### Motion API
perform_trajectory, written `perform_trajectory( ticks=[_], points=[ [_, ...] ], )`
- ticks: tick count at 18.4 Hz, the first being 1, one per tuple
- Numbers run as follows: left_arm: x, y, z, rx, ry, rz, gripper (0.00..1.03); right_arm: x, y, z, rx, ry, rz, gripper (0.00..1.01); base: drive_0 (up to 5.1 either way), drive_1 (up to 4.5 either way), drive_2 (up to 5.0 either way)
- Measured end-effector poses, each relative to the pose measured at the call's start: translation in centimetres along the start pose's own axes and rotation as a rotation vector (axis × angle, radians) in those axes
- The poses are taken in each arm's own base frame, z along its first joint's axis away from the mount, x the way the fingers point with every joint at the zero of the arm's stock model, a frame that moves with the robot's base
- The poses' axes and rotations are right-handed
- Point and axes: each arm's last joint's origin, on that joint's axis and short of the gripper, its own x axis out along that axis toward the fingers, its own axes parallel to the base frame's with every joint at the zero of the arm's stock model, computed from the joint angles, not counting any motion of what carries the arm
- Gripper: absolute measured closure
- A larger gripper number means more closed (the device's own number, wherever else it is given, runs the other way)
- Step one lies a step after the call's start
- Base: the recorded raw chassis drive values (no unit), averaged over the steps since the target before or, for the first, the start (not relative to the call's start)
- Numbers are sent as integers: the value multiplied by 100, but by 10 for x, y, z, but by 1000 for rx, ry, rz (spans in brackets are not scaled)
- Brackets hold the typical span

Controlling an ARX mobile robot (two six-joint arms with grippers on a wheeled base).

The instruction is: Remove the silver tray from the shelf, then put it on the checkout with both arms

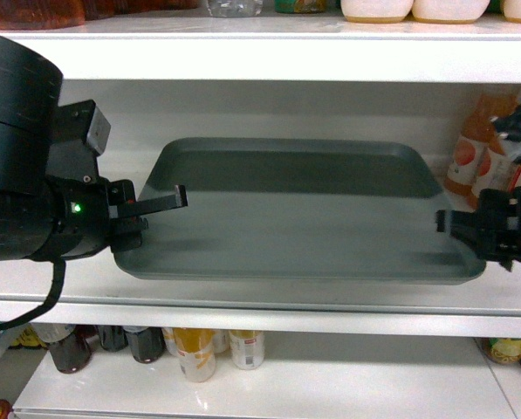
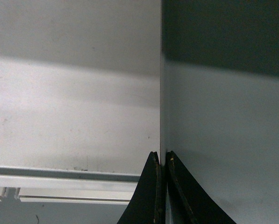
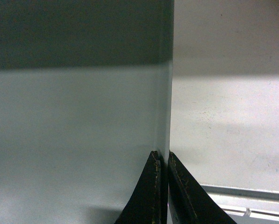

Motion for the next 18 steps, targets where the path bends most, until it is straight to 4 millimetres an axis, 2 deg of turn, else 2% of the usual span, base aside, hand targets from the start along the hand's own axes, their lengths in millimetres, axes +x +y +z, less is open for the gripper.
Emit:
perform_trajectory(
  ticks=[1, 2, 3, 7, 18],
  points=[
    [-10, 0, -3, 7, -12, 0, 100, -13, 0, -2, 4, -11, 9, 98, 0, 0, 0],
    [-40, 2, -21, 5, 15, 2, 100, -49, 2, -16, 4, -33, 39, 98, 0, 0, 0],
    [-80, 3, -36, -9, -41, -10, 100, -89, 2, -26, 2, -104, 69, 98, 0, 0, 0],
    [-79, 3, -35, -11, -48, -7, 100, -89, 2, -24, -1, -114, 71, 98, 0, 0, 0],
    [-79, 3, -36, -11, -47, -6, 100, -89, 2, -24, -1, -114, 71, 98, -4, -437, 429]
  ],
)
